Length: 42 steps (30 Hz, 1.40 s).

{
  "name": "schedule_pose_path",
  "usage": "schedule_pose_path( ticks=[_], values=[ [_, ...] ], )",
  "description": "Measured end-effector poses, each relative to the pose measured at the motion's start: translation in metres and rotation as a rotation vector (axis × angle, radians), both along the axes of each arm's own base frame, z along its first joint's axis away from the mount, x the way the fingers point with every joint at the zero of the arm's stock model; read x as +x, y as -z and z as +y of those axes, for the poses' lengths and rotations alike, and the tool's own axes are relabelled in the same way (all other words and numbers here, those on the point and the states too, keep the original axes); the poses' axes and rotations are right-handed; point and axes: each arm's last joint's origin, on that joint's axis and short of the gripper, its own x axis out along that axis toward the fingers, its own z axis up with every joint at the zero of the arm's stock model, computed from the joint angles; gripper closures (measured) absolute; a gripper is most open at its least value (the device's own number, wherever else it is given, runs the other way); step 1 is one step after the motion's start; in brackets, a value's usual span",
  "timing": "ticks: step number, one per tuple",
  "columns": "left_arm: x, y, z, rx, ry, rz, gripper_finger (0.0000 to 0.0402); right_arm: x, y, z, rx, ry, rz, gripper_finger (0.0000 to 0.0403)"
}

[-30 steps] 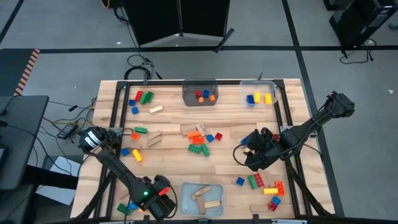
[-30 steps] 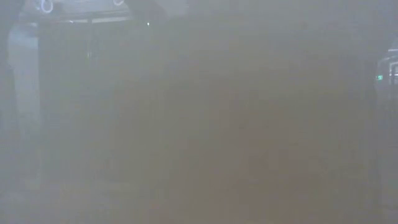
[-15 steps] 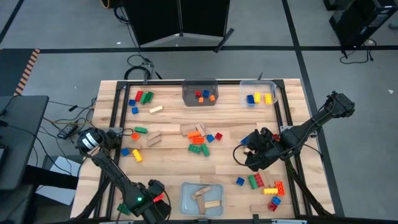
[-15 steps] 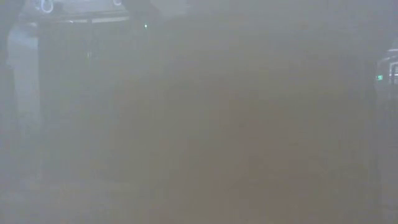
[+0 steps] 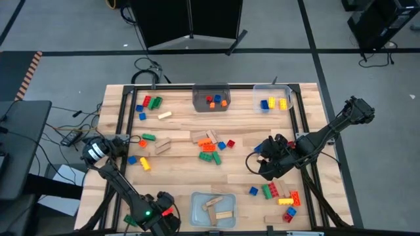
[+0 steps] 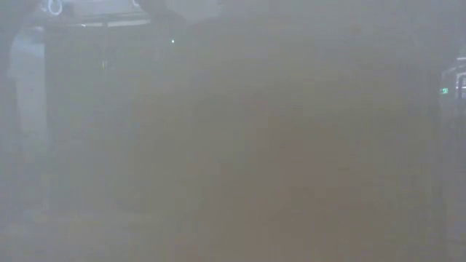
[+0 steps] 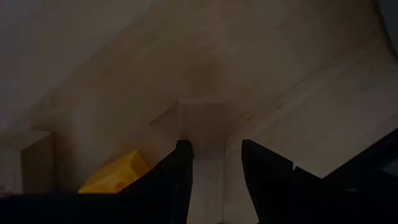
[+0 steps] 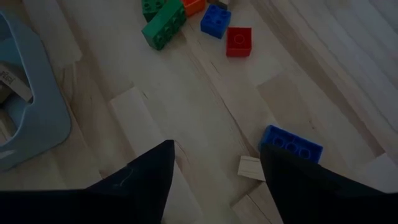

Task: Sort blocks by size
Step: Put the brown block into the gray bin

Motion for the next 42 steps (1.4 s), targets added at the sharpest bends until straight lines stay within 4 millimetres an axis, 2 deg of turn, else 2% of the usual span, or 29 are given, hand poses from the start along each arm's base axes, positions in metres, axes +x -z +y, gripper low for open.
schedule_pose_path(
  ticks=[13, 30, 42],
  values=[
    [-0.0004, 0.0023, 0.0020, 0.034, -0.003, -0.001, 0.0251, 0.0001, 0.0000, 0.0001, -0.003, -0.007, 0.000, 0.0151],
    [-0.0002, 0.0063, 0.0066, 0.069, -0.018, 0.022, 0.0226, 0.0011, -0.0004, 0.0005, 0.002, -0.009, -0.008, 0.0149],
    [0.0012, 0.0063, 0.0043, 0.030, -0.013, 0.019, 0.0235, 0.0041, -0.0017, 0.0022, 0.022, -0.009, -0.042, 0.0151]
  ],
)
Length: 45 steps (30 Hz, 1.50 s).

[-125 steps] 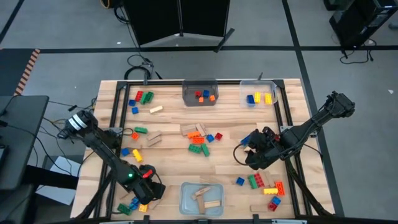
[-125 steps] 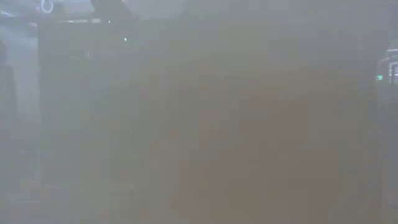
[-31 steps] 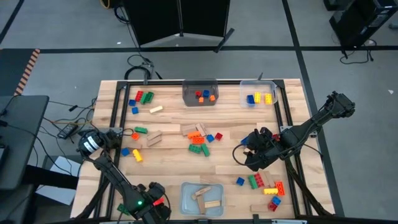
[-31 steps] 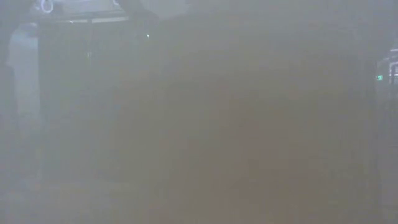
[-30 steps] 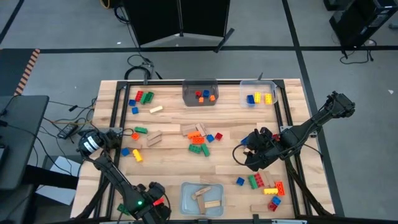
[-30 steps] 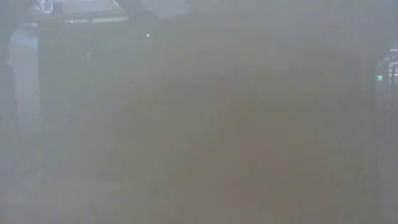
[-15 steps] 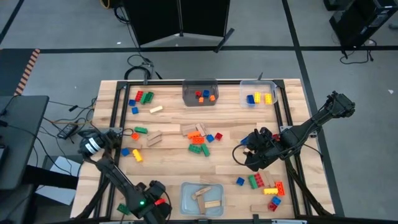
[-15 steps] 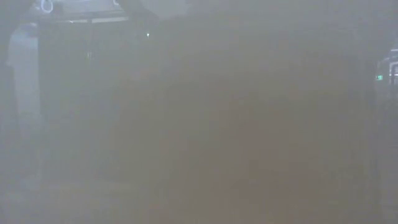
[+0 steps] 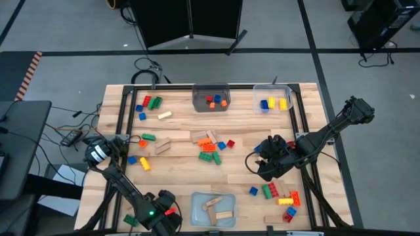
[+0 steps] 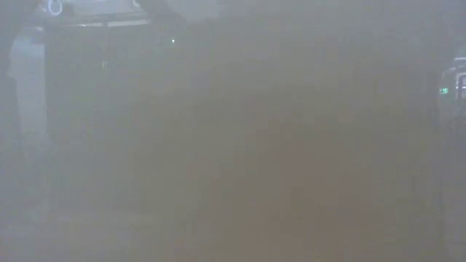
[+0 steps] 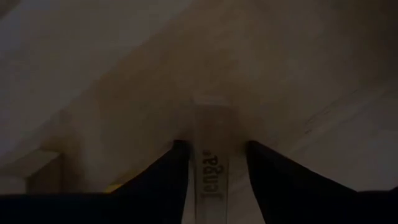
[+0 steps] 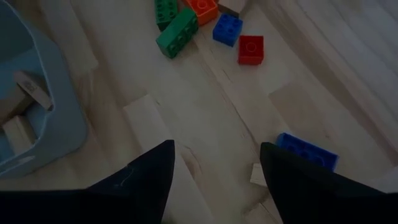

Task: Sort blocks by size
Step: Put the brown block into the gray bin

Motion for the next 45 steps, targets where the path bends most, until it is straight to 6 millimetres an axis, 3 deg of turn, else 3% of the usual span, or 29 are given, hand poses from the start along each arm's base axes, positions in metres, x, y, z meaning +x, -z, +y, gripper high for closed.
schedule_pose_path(
  ticks=[3, 7, 11, 14, 21, 25, 29, 35, 45],
  values=[
    [0.000, 0.000, 0.000, -0.002, 0.000, 0.000, 0.0263, 0.001, 0.000, 0.000, 0.005, 0.000, -0.007, 0.0149],
    [0.000, -0.001, 0.000, -0.018, 0.000, 0.019, 0.0337, 0.001, 0.000, 0.000, 0.005, 0.000, -0.008, 0.0149],
    [0.000, -0.007, 0.000, 0.001, -0.008, 0.028, 0.0341, 0.001, 0.000, 0.000, 0.005, -0.001, -0.008, 0.0153],
    [0.001, -0.029, 0.000, 0.060, -0.017, 0.026, 0.0341, 0.001, 0.000, 0.001, 0.004, -0.006, -0.010, 0.0153],
    [0.017, -0.102, 0.010, 0.223, 0.030, -0.037, 0.0341, 0.002, -0.001, 0.001, 0.010, -0.007, -0.021, 0.0150],
    [0.037, -0.132, 0.020, 0.225, 0.157, -0.109, 0.0341, 0.003, -0.001, 0.002, 0.013, -0.012, -0.031, 0.0153],
    [0.066, -0.147, 0.035, 0.205, 0.270, -0.211, 0.0341, 0.004, -0.002, 0.002, 0.020, -0.014, -0.045, 0.0155],
    [0.100, -0.147, 0.054, 0.208, 0.375, -0.304, 0.0341, 0.005, -0.002, 0.003, 0.019, -0.022, -0.050, 0.0155],
    [0.133, -0.103, 0.049, 0.110, 0.445, -0.251, 0.0335, 0.005, -0.003, 0.003, 0.019, -0.029, -0.054, 0.0156]
  ],
)
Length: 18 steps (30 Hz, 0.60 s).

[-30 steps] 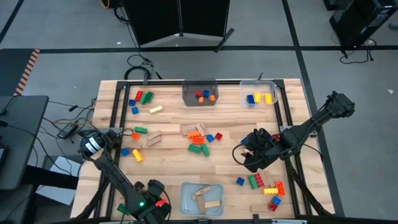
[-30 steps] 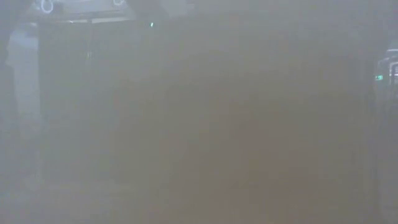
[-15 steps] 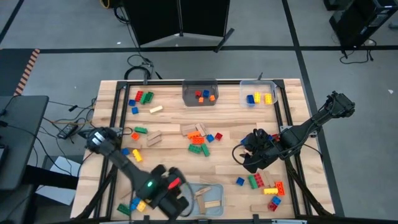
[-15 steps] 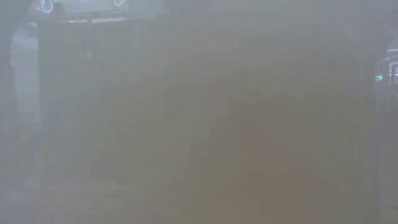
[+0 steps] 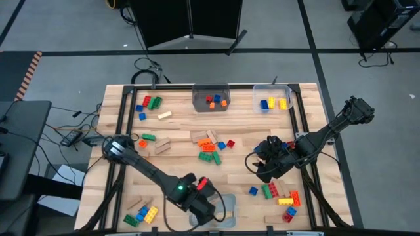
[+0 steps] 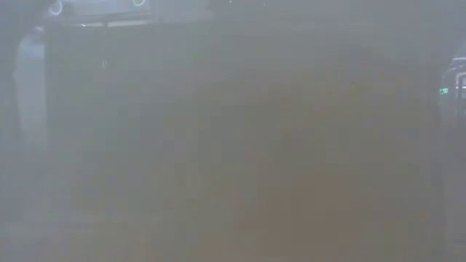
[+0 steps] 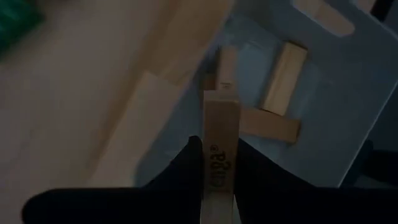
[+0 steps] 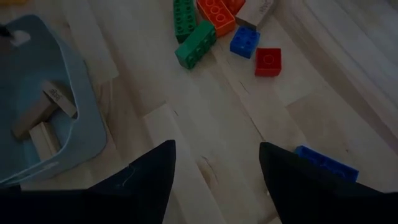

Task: Sort blocks by size
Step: Put the brown block into the gray bin, then put the large green game piece into the transparent bin

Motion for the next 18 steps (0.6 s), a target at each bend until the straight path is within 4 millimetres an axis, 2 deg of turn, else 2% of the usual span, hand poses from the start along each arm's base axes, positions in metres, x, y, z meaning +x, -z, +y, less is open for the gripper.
schedule_pose_path(
  ticks=[2, 8, 14, 18],
  values=[
    [0.005, 0.007, -0.003, -0.017, 0.022, 0.002, 0.0309, 0.000, 0.000, 0.000, 0.000, -0.001, 0.000, 0.0157],
    [0.009, 0.007, 0.002, -0.024, 0.012, -0.003, 0.0231, 0.000, 0.000, 0.000, -0.009, -0.017, -0.001, 0.0159],
    [0.006, 0.008, 0.004, -0.035, 0.029, 0.050, 0.0214, 0.001, 0.000, 0.000, -0.011, -0.021, -0.002, 0.0156],
    [-0.001, -0.001, 0.008, -0.026, 0.039, 0.073, 0.0213, 0.001, 0.000, 0.000, -0.011, -0.020, -0.002, 0.0158]
  ],
)
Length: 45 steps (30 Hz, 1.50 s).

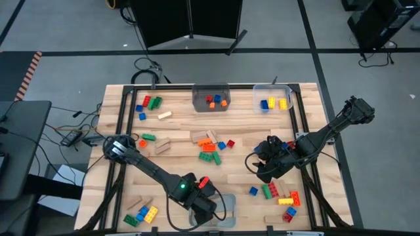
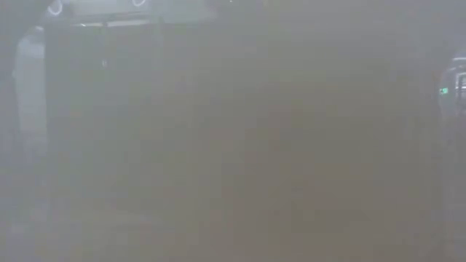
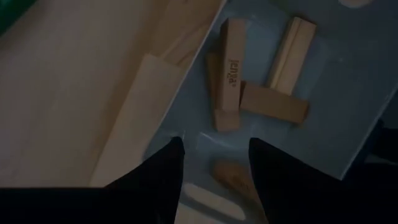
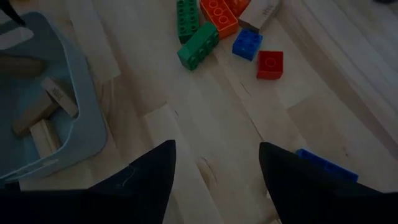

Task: Sort blocks by size
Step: Put the large green game piece into the transparent bin

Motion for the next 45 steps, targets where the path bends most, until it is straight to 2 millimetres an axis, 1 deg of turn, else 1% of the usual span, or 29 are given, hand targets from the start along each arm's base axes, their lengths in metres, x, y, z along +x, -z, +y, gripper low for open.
schedule_pose_path(
  ticks=[3, 6, 7, 9, 11, 12, 15, 19, 21, 24, 26, 29, 32, 36, 38, 40, 43, 45],
  values=[
    [0.001, -0.002, 0.003, 0.000, -0.005, 0.001, 0.0212, 0.001, 0.000, -0.001, 0.001, 0.006, -0.001, 0.0158],
    [0.002, 0.007, 0.013, 0.013, -0.027, 0.025, 0.0212, 0.002, 0.000, -0.003, 0.004, 0.020, -0.004, 0.0155],
    [-0.001, 0.009, 0.021, 0.026, -0.031, 0.043, 0.0212, 0.003, 0.000, -0.005, 0.004, 0.026, -0.005, 0.0154],
    [-0.011, 0.007, 0.039, 0.043, -0.041, 0.051, 0.0212, 0.005, 0.000, -0.009, 0.003, 0.045, -0.004, 0.0153],
    [-0.023, 0.003, 0.059, 0.023, -0.069, 0.007, 0.0212, 0.007, 0.000, -0.014, -0.004, 0.059, -0.001, 0.0154],
    [-0.029, 0.004, 0.069, 0.012, -0.079, -0.020, 0.0213, 0.009, 0.000, -0.017, -0.009, 0.067, 0.000, 0.0154],
    [-0.055, 0.015, 0.104, -0.006, -0.125, -0.046, 0.0215, 0.013, 0.000, -0.026, -0.009, 0.105, 0.003, 0.0155],
    [-0.102, 0.016, 0.171, -0.012, -0.251, -0.061, 0.0216, 0.018, 0.000, -0.042, 0.016, 0.167, 0.012, 0.0152],
    [-0.127, 0.022, 0.203, -0.007, -0.324, -0.039, 0.0216, 0.021, 0.000, -0.050, 0.025, 0.203, 0.013, 0.0151],
    [-0.162, 0.024, 0.249, 0.005, -0.495, -0.032, 0.0216, 0.024, 0.000, -0.062, 0.047, 0.281, 0.008, 0.0153],
    [-0.184, 0.027, 0.273, 0.059, -0.603, 0.002, 0.0216, 0.025, 0.000, -0.069, 0.060, 0.326, -0.003, 0.0154],
    [-0.203, 0.022, 0.301, 0.134, -0.646, -0.010, 0.0216, 0.029, -0.002, -0.076, 0.076, 0.366, -0.034, 0.0155],
    [-0.212, 0.014, 0.328, 0.207, -0.647, -0.037, 0.0216, 0.032, -0.003, -0.081, 0.087, 0.391, -0.064, 0.0154],
    [-0.211, 0.010, 0.364, 0.262, -0.695, -0.056, 0.0216, 0.036, -0.005, -0.088, 0.098, 0.419, -0.096, 0.0156],
    [-0.211, 0.013, 0.380, 0.260, -0.703, -0.009, 0.0216, 0.037, -0.005, -0.091, 0.102, 0.431, -0.110, 0.0158],
    [-0.207, 0.015, 0.396, 0.248, -0.678, 0.009, 0.0216, 0.038, -0.005, -0.093, 0.103, 0.443, -0.115, 0.0158],
    [-0.200, 0.024, 0.412, 0.213, -0.622, 0.064, 0.0216, 0.038, -0.006, -0.097, 0.104, 0.458, -0.121, 0.0157],
    [-0.195, 0.030, 0.422, 0.207, -0.614, 0.088, 0.0216, 0.038, -0.006, -0.099, 0.103, 0.464, -0.122, 0.0157]
  ],
)
